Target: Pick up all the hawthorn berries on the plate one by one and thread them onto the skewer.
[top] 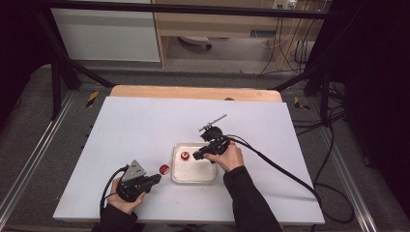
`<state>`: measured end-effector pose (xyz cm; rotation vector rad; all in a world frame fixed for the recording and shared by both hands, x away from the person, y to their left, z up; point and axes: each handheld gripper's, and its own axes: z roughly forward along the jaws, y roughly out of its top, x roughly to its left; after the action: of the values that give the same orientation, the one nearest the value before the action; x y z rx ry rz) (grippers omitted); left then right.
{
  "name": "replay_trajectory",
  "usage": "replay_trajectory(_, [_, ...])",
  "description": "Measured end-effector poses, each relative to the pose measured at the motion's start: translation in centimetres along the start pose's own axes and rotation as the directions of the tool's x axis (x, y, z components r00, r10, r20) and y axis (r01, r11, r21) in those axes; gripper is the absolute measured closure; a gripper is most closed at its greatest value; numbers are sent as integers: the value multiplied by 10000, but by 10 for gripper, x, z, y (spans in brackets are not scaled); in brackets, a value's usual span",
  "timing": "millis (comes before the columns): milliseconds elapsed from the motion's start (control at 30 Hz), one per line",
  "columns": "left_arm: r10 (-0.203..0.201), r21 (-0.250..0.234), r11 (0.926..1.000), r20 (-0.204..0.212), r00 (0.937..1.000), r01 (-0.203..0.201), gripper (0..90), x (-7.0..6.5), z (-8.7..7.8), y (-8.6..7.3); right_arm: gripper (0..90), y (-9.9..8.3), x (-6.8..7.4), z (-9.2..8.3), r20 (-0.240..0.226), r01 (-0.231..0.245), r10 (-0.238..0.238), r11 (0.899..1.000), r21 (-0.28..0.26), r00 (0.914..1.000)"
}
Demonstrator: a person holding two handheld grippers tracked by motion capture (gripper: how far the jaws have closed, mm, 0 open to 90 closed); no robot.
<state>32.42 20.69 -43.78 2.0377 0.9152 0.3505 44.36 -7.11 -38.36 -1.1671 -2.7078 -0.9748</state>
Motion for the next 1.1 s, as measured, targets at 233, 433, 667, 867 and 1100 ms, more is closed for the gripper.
replay_trajectory(233, [40,-22,10000,6,10000,-40,879,-2,1,0,621,-12,-1,-6,-410,-249,213,9957,-896,9989])
replay_trajectory(433, [59,-33,10000,2,10000,-59,879,-4,1,0,621,-24,-4,-9,-666,-570,471,9862,-1554,9967])
replay_trajectory(667, [81,-168,9998,-27,10000,-82,878,-8,2,1,621,-38,-6,-12,-1291,-1250,931,9557,-2665,9873])
replay_trajectory(867, [65,-325,9994,-86,9999,-67,879,-12,3,2,621,-45,-8,-16,-1717,-1948,1393,9085,-3698,9753])
replay_trajectory(1100, [-101,-452,9989,-193,9998,93,878,-19,7,3,622,-48,-10,-18,-2105,-2582,1794,8549,-4499,9610])
